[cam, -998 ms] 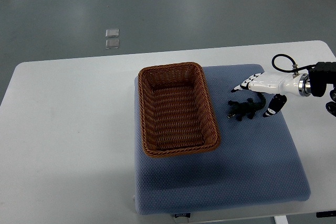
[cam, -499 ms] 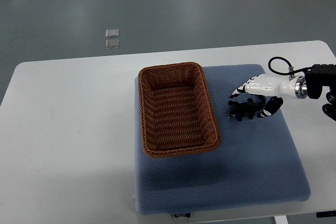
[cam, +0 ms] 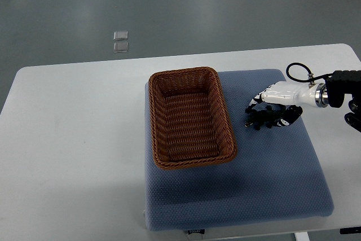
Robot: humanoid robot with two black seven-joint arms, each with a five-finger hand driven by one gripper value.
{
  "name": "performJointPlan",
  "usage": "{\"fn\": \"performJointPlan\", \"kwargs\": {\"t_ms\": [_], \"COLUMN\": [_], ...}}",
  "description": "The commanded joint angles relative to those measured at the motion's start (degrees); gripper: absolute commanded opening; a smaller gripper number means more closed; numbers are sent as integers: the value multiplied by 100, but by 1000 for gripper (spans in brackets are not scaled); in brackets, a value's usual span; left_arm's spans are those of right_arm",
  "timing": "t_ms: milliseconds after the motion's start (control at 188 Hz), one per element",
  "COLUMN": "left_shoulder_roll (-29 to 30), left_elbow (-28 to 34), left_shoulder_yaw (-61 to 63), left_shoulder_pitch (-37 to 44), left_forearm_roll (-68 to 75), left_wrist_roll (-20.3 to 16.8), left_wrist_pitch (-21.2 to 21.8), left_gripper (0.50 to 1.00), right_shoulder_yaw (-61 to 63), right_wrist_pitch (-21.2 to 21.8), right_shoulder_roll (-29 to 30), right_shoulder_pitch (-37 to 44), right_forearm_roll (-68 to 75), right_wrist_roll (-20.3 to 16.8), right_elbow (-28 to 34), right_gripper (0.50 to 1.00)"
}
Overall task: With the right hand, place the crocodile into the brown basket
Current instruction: 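Lower the right hand and close its fingers around the crocodile, then lift the crocodile with the right hand and carry it over the basket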
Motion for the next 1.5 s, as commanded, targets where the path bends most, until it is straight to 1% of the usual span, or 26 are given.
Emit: {"fn": "performJointPlan", "kwargs": {"t_ms": [0, 175, 525, 838, 934, 1051, 1072, 1077, 1093, 1098, 1136, 1141, 1162, 1178, 1183, 1189, 1215, 1220, 1284, 1305, 1496], "left_shoulder_roll": [0, 0, 0, 0, 0, 0, 0, 0, 0, 0, 0, 0, 0, 0, 0, 0, 0, 0, 0, 0, 0], "left_elbow": [0, 0, 0, 0, 0, 0, 0, 0, 0, 0, 0, 0, 0, 0, 0, 0, 0, 0, 0, 0, 0], "left_shoulder_yaw": [0, 0, 0, 0, 0, 0, 0, 0, 0, 0, 0, 0, 0, 0, 0, 0, 0, 0, 0, 0, 0], "left_shoulder_pitch": [-5, -5, 4, 4, -5, 4, -5, -5, -5, 4, 4, 4, -5, 4, 4, 4, -5, 4, 4, 4, 4], "left_forearm_roll": [0, 0, 0, 0, 0, 0, 0, 0, 0, 0, 0, 0, 0, 0, 0, 0, 0, 0, 0, 0, 0], "left_wrist_roll": [2, 2, 2, 2, 2, 2, 2, 2, 2, 2, 2, 2, 2, 2, 2, -7, 2, 2, 2, 2, 2], "left_wrist_pitch": [0, 0, 0, 0, 0, 0, 0, 0, 0, 0, 0, 0, 0, 0, 0, 0, 0, 0, 0, 0, 0], "left_gripper": [1000, 1000, 1000, 1000, 1000, 1000, 1000, 1000, 1000, 1000, 1000, 1000, 1000, 1000, 1000, 1000, 1000, 1000, 1000, 1000, 1000], "right_shoulder_yaw": [-5, -31, -31, -163, -171, -163, -163, -163, -163, -163, -163, -163, -163, -163, -163, -163, -163, -163, -163, -163, -127], "right_wrist_pitch": [0, 0, -17, -255, -263, -272, -272, -272, -272, -272, -272, -272, -272, -272, -272, -272, -272, -272, -281, -281, -439], "right_shoulder_roll": [-1, 8, 61, 96, 105, 96, 96, 96, 96, 96, 96, 96, 87, 87, 87, 87, 87, 87, 87, 87, 70], "right_shoulder_pitch": [1, 1, 1, 1, 1, 1, 1, 9, 10, 10, 10, 10, 10, 10, 10, 10, 10, 10, 18, 18, 18], "right_forearm_roll": [0, -9, -35, -35, -35, -27, -27, -27, -27, -27, -35, -35, -35, -35, -35, -35, -35, -35, -35, -35, 17], "right_wrist_roll": [1, -8, -8, -8, -8, -8, -8, -8, -8, -8, -8, -8, -8, -8, -8, -8, -8, -8, -16, -16, -25], "right_elbow": [0, -9, -132, -255, -263, -263, -263, -263, -263, -263, -263, -263, -263, -272, -272, -272, -272, -272, -272, -272, -272], "right_gripper": [766, 756, 754, 752, 752, 717, 701, 689, 680, 666, 631, 619, 611, 590, 590, 578, 558, 545, 507, 500, 500]}}
